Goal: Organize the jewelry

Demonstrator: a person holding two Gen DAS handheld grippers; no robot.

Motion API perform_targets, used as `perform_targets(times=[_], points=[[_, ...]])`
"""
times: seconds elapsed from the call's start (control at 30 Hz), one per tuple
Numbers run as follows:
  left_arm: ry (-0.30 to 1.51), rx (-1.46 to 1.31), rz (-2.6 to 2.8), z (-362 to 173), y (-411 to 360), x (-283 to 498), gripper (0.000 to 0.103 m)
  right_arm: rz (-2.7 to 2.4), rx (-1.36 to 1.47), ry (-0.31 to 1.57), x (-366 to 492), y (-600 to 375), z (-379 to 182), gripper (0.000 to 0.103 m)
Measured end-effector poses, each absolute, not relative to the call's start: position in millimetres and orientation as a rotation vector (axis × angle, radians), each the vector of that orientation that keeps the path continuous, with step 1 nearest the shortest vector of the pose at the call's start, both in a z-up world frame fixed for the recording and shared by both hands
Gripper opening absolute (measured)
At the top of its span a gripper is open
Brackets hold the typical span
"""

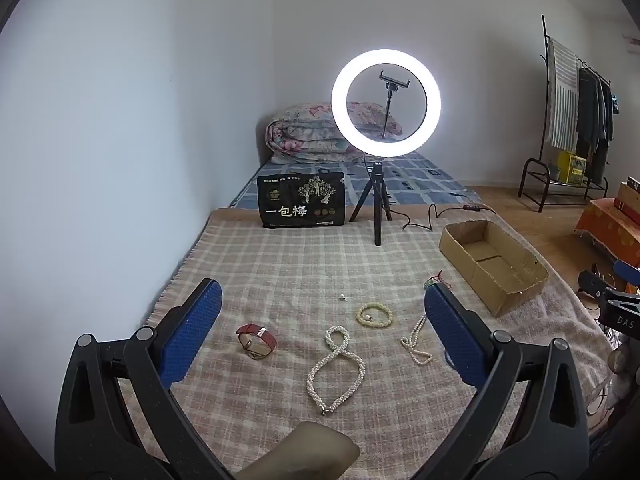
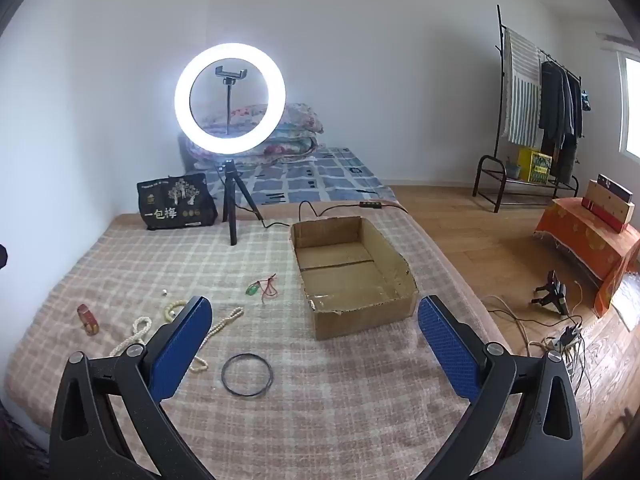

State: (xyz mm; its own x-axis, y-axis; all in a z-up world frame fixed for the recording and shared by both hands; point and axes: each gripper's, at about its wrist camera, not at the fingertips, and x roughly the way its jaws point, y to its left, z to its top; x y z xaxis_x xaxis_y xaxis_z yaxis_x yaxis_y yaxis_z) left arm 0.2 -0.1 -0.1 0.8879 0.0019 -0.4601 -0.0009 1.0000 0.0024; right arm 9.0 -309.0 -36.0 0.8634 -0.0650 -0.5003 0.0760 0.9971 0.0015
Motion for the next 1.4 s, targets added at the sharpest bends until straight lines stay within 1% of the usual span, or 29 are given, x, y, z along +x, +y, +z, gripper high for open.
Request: perform_targets(times=[0.67,1.4], points=[[0.468,-0.003,0.000,0,0,2,0.103,-0.067,0.018,0.524,11,-308,-38,0.102],[0.454,0.004,-0.003,12,-5,2,0.103,-0.059,0.028,0.523,10,-307,-35,0.102]])
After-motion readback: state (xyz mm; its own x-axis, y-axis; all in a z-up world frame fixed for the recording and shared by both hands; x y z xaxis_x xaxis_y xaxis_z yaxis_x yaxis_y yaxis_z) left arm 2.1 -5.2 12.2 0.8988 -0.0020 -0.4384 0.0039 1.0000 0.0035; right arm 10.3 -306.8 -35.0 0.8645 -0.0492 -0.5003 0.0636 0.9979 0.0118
